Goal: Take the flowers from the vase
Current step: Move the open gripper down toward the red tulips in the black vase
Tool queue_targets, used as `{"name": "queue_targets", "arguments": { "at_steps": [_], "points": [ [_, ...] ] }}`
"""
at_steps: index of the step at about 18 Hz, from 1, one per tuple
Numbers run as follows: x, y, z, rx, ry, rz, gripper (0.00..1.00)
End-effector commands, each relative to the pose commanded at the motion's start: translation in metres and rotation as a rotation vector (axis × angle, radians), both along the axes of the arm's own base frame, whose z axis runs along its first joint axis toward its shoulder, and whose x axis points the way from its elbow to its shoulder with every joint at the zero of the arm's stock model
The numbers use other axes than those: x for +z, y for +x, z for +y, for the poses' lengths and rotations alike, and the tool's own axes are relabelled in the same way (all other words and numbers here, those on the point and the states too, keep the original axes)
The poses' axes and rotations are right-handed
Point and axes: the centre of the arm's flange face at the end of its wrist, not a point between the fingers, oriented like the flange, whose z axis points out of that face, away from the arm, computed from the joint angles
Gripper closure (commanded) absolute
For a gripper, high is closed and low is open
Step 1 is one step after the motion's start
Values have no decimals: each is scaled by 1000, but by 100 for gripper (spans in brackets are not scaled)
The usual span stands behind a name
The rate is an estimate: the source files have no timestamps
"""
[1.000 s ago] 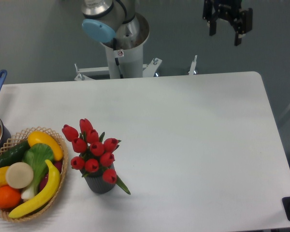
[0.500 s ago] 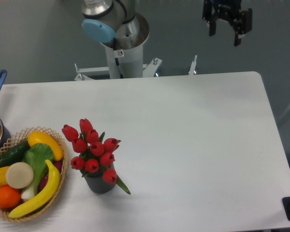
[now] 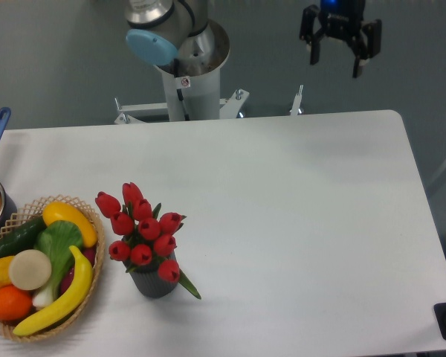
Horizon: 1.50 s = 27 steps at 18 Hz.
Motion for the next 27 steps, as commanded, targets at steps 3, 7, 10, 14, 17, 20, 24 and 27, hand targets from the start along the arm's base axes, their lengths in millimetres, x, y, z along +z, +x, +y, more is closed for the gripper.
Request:
{"name": "queue_targets", "arguments": {
  "at_steps": [3,7,10,14,17,20,24,27],
  "points": [
    [0,5,17,42,59,-51,0],
    [-15,12,52,1,149,-33,0],
    [-21,18,64,15,202,-38,0],
    [-26,18,81,-4,291,-94,0],
    [-28,21,103,-9,374,-179,0],
    [-28,18,119,-47,388,-191,0],
    [-40,21,157,-140,385,-182,0],
    [-57,20,173,-172,378,-190,0]
  ]
}}
